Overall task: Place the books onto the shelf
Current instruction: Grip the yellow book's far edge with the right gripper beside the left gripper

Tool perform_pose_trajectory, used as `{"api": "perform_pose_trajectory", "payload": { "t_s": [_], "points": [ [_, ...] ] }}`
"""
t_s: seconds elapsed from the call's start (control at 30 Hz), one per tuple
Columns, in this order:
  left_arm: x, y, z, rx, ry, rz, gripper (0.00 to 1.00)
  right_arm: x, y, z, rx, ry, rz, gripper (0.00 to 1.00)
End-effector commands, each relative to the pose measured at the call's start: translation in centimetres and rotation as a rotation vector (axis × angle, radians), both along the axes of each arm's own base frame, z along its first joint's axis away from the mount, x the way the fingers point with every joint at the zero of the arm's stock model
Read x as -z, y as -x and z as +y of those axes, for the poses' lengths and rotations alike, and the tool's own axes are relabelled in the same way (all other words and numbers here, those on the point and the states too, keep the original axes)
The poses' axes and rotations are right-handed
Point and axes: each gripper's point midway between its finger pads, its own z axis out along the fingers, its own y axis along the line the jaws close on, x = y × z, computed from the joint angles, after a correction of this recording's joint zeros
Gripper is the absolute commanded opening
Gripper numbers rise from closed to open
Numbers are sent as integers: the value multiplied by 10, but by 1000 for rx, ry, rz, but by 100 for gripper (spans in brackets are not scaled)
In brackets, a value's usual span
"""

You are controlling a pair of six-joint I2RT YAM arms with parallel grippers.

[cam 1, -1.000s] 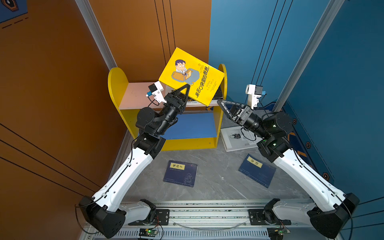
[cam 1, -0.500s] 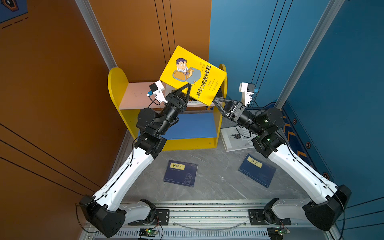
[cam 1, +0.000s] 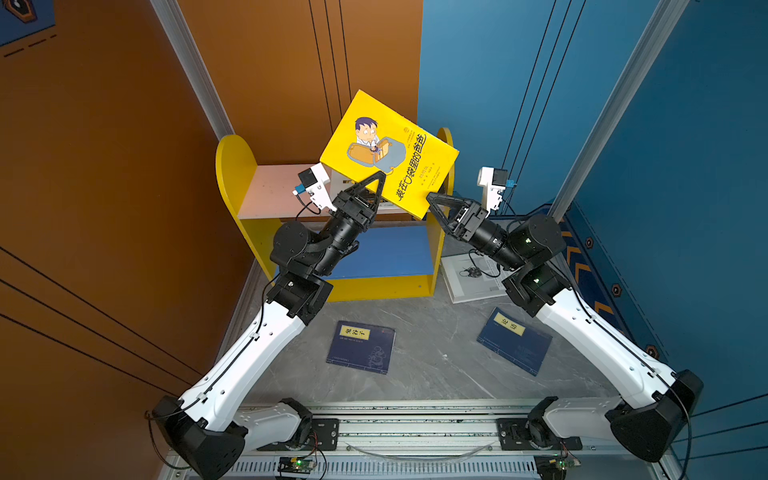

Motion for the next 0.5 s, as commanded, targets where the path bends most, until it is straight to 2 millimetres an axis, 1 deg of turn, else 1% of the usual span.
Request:
{"api": "perform_pose_trajectory", "payload": {
  "t_s": [0.0, 0.13, 0.27, 0.37, 0.47],
  "points": [
    [-37, 29, 15, -17, 63, -123, 0, -3, 5, 1, 8, -12, 3, 84],
    [-37, 32, 9, -9, 62, -126, 0, -2, 4, 10, -4, -18, 13, 79],
    [-35, 33, 4, -5, 56, -123, 0, -4, 0, 9, 21, -55, 30, 68],
    [-34, 34, 2, -14, 53, -124, 0, -6, 0, 7, 27, -74, 37, 57],
    [-32, 34, 1, -23, 49, -124, 0, -7, 1, 5, 40, -85, 35, 50]
  ]
}}
